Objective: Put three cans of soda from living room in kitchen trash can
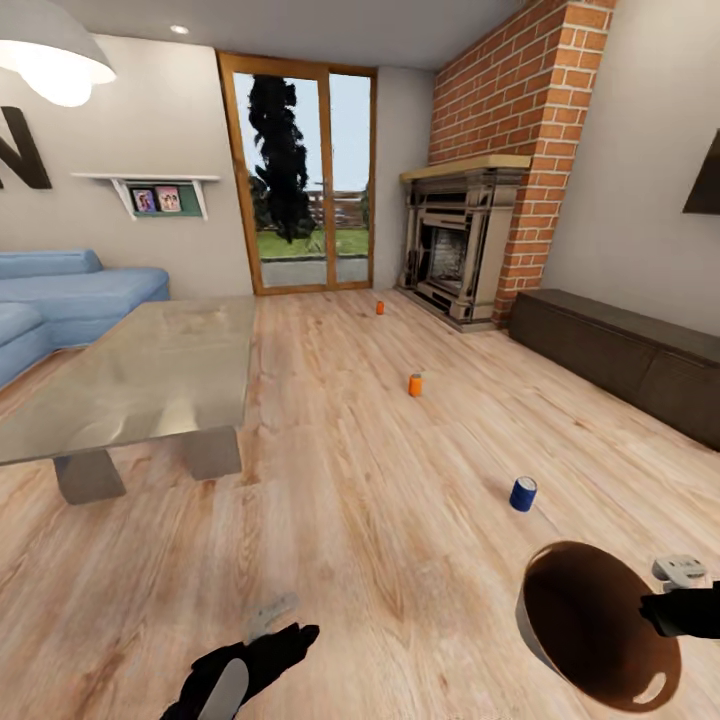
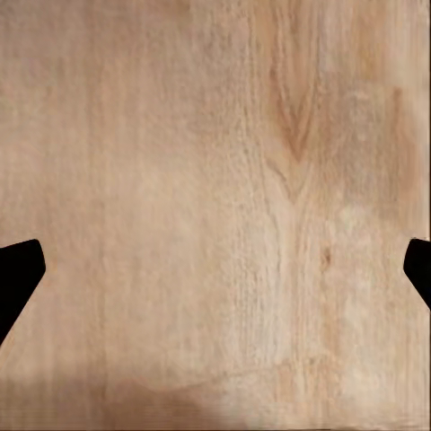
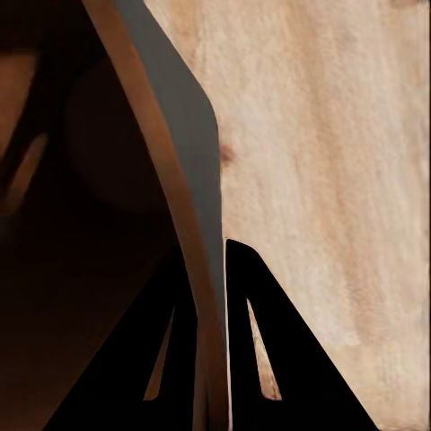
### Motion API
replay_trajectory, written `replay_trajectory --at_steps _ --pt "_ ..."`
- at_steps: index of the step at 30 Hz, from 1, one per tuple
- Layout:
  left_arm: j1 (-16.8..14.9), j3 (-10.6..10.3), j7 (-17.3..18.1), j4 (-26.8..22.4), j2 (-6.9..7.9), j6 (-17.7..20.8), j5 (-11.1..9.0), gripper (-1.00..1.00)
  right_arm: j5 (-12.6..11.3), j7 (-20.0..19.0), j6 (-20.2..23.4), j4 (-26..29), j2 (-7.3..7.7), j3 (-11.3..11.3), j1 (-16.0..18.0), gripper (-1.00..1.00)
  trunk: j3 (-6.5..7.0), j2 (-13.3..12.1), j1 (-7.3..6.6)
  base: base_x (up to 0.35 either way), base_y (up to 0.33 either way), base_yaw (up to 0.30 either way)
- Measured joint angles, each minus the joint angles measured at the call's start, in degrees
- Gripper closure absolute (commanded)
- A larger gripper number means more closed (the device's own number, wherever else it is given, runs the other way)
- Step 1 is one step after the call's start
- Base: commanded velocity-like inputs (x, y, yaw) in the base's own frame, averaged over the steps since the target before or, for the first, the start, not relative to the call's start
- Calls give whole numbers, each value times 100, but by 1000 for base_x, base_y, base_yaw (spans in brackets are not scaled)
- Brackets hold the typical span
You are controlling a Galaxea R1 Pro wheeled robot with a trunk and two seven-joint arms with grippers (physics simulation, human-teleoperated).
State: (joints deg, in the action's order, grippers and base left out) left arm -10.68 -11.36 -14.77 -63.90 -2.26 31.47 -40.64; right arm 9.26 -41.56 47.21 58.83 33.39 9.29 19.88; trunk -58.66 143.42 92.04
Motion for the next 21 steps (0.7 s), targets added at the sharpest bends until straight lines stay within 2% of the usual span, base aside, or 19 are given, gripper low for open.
replay_trajectory --at_steps 2,4,6,9,11,14,15,18,20,21 --pt "-319 -295 -149 21 -92 69 -8 -100 -11 93 12 -31 7 0 6 100 0 0 0 0 -304 -295" --pt "-826 -711 -510 227 -303 295 -28 -100 -6 200 19 -60 40 6 20 100 1 0 0 0 -305 -295" --pt "-1171 -915 -674 508 -443 413 -44 -100 28 239 17 -75 56 17 42 100 0 0 0 0 -306 -295" --pt "-1456 -1168 -831 788 -562 491 -63 -100 -16 268 -11 -87 47 49 66 100 -1 0 0 0 -307 -183" --pt "-1439 -1247 -863 855 -575 454 -57 -100 -17 270 -104 -89 33 58 68 100 -1 0 0 0 -308 -70" --pt "-1295 -1316 -921 864 -578 381 -31 -100 -75 269 -781 -88 14 72 75 100 -1 0 0 0 -309 -21" --pt "-1277 -1323 -928 864 -577 370 -27 -100 -135 269 -867 -87 12 74 77 100 -1 0 0 0 -309 -9" --pt "-1257 -1327 -933 862 -572 359 -21 -100 -42 286 -991 -93 19 88 74 100 -1 0 0 0 -310 -5" --pt "-1279 -1307 -907 860 -566 365 -46 -100 -74 286 -1010 -90 32 206 76 100 -1 0 0 21 -313 -16" --pt "-1373 -1288 -891 857 -567 389 -59 -100 -118 274 -948 -88 34 334 73 100 -1 0 0 72 -315 -108"
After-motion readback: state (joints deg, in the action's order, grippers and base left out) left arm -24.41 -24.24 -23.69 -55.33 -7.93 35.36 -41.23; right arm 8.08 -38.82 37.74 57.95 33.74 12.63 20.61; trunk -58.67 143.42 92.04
